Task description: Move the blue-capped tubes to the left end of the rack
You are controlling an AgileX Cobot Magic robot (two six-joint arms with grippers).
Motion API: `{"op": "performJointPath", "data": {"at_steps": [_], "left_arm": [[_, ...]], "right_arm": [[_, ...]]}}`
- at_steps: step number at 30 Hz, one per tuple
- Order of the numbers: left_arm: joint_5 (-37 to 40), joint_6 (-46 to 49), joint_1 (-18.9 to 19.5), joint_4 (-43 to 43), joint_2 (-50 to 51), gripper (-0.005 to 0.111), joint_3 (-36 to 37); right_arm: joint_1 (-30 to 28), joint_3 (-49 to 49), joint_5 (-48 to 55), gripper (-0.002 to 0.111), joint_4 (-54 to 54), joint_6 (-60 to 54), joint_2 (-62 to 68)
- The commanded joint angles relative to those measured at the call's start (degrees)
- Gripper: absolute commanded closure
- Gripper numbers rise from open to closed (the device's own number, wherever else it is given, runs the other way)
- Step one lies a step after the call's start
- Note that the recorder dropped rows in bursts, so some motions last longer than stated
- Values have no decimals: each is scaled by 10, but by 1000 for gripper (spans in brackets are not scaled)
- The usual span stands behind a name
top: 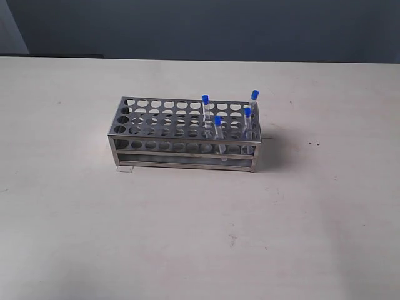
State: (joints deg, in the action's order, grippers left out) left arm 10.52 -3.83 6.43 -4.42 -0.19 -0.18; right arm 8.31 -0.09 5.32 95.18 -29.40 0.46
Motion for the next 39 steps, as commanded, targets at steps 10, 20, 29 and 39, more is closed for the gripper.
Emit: {"op": "performJointPath", "data": {"at_steps": [10,20,29,39], "left_arm": [[-2,-1,-3,3,2,106,2],[-2,-1,-3,3,2,106,2],[-2,-1,-3,3,2,106,2],[-2,-1,-3,3,2,106,2]], "right_arm": [[-3,1,11,106,25,-2,-5],[-3,-83,175,106,8,-122,3],[1,-372,380,106,-413,-124,367],[179,-702,484,106,-807,106,790]]}}
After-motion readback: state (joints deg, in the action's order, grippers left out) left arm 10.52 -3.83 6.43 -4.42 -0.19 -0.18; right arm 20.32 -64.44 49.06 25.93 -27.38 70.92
